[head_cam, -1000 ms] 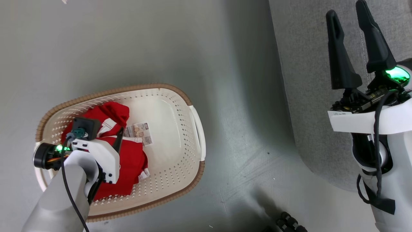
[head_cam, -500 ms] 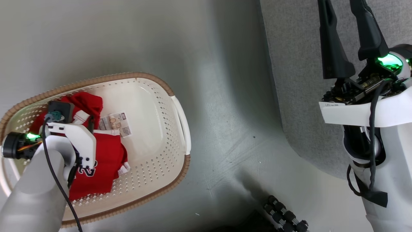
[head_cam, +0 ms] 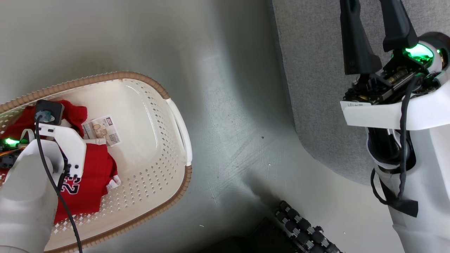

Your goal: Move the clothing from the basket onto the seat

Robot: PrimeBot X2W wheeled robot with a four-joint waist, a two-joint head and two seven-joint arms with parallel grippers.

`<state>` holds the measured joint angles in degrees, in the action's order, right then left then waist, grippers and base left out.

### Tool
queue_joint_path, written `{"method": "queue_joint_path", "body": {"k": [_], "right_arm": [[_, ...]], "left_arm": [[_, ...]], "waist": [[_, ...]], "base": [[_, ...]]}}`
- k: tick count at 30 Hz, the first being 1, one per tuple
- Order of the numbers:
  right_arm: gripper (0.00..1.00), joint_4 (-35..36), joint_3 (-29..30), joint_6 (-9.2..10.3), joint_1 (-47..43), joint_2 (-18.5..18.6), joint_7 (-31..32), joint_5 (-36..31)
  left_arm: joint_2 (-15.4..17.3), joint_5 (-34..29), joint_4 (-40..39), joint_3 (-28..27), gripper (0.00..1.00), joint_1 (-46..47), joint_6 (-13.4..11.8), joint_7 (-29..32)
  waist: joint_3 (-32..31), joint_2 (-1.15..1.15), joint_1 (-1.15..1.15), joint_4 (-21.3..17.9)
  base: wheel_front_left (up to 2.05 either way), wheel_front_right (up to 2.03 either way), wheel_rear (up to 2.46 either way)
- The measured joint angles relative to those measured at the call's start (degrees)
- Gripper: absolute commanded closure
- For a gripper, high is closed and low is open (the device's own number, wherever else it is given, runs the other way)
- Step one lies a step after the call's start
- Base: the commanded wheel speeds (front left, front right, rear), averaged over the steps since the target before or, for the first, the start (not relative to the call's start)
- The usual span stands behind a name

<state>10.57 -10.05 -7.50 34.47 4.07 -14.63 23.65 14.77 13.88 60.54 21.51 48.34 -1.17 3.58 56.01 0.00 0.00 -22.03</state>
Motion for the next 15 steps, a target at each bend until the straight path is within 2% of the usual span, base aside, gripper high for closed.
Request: {"method": "queue_joint_path", "body": {"k": [5, 6, 7, 8, 9, 15], "right_arm": [[0.0, -0.08, -0.23, 0.0, 1.41, -0.3, 0.0, 0.4], [0.0, -0.11, -0.31, 0.0, 1.42, -0.4, 0.0, 0.54], [0.0, -0.13, -0.37, 0.0, 1.52, -0.45, 0.0, 0.54], [0.0, -0.19, -0.44, 0.0, 1.73, -0.48, 0.0, 0.54], [0.0, -0.31, -0.41, 0.0, 2.14, -0.54, 0.0, 0.54], [0.0, -0.54, -0.03, 0.0, 2.55, -0.66, 0.0, 0.54]], "left_arm": [[0.24, -0.4, 1.78, 0.44, 0.0, 0.95, -1.04, 1.93], [0.34, -0.4, 1.87, 0.43, 0.21, 1.01, -1.15, 1.94], [0.43, -0.38, 1.89, 0.41, 0.55, 1.15, -1.2, 1.93], [0.56, -0.38, 1.91, 0.38, 0.81, 1.34, -1.21, 1.89], [0.67, -0.4, 1.93, 0.43, 1.0, 1.46, -1.21, 1.72], [0.4, -0.36, 2.1, 0.45, 1.0, 1.62, -0.86, 0.8]], "waist": [[1.08, 0.0, 0.0, -1.05], [1.23, 0.0, 0.0, -1.24], [1.38, 0.0, 0.0, -1.43], [1.51, 0.0, 0.0, -1.62], [1.6, 0.0, 0.0, -1.79], [1.4, 0.0, 0.0, -1.96]], "base": [[0.0, 0.0, 0.0], [0.0, 0.0, 0.0], [0.0, 0.0, 0.0], [0.0, 0.0, 0.0], [0.0, 0.0, 0.0], [0.0, 0.0, 0.0]]}}
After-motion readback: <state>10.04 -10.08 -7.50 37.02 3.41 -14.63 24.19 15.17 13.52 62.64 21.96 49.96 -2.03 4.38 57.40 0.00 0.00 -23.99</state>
